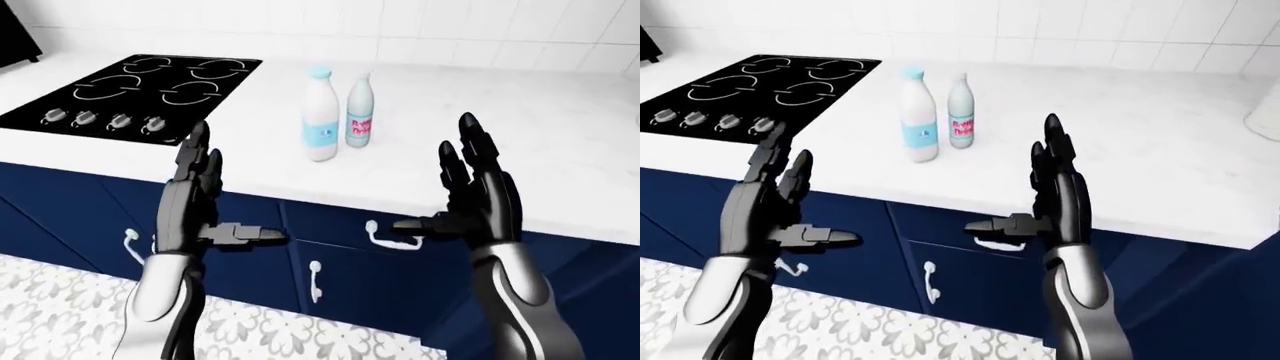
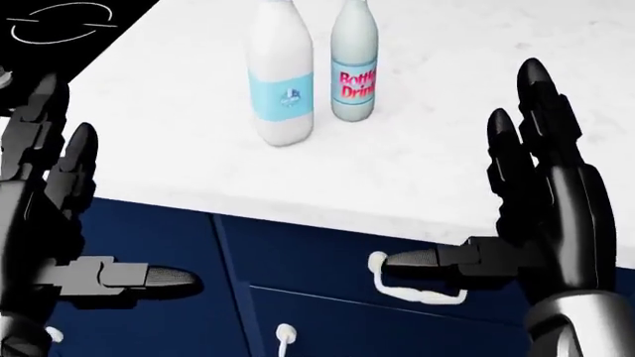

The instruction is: Move the drinks to the dining counter.

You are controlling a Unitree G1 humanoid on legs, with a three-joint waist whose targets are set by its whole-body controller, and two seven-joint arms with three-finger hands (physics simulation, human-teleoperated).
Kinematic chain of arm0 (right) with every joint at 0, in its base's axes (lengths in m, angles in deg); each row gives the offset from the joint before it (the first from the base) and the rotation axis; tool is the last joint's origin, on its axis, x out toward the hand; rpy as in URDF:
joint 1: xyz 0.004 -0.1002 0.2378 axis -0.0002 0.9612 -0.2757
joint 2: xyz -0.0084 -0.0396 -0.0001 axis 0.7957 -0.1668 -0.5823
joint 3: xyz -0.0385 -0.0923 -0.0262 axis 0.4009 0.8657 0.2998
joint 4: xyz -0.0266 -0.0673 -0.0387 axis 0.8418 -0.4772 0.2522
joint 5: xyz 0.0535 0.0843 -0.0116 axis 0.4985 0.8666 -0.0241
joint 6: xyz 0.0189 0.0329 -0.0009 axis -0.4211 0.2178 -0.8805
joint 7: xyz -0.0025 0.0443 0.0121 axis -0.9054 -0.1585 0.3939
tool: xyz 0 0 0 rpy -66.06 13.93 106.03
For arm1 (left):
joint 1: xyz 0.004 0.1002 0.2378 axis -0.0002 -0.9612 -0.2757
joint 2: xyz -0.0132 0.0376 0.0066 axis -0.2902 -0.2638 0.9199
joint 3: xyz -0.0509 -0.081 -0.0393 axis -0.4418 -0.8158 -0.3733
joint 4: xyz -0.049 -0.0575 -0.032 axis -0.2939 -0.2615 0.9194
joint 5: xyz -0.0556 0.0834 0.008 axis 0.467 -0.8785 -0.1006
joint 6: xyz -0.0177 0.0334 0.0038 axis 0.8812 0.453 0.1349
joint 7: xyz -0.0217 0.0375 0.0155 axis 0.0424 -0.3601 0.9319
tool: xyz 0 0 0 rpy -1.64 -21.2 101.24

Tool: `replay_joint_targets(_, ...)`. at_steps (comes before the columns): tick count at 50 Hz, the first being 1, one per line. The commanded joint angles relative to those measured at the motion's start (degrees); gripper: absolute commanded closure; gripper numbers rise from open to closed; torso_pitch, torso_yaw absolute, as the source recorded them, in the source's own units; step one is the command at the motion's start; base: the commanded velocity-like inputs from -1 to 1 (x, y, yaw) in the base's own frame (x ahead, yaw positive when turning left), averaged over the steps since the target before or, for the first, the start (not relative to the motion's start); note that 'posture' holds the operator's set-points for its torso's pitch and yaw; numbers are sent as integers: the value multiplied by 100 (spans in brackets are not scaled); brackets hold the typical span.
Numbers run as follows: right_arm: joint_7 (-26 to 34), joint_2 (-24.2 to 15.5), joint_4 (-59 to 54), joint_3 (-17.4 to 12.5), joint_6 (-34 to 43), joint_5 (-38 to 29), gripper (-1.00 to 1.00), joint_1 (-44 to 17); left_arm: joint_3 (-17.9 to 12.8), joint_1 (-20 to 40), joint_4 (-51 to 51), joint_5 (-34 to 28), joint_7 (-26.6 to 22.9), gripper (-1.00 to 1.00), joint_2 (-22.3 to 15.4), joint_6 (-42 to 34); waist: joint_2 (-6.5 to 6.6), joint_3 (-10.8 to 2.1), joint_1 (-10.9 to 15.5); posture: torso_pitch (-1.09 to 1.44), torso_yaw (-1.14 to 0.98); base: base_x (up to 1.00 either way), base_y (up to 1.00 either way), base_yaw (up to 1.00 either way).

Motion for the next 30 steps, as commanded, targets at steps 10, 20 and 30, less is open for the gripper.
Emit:
replay_joint_targets(10,84,32,146,86,-145,-86,-100,-60,-108,40,-133,27,32,-100,-65,80,-71,67,237,0,0,29,0,0)
replay_joint_targets(20,18,57,207,60,-136,17,-100,-89,-137,64,-181,47,30,-100,-89,19,-442,-61,120,0,0,37,0,0)
replay_joint_targets(30,-64,22,258,-5,-158,124,-100,-86,-153,60,-146,59,25,-100,-99,60,88,-4,136,0,0,13,0,0)
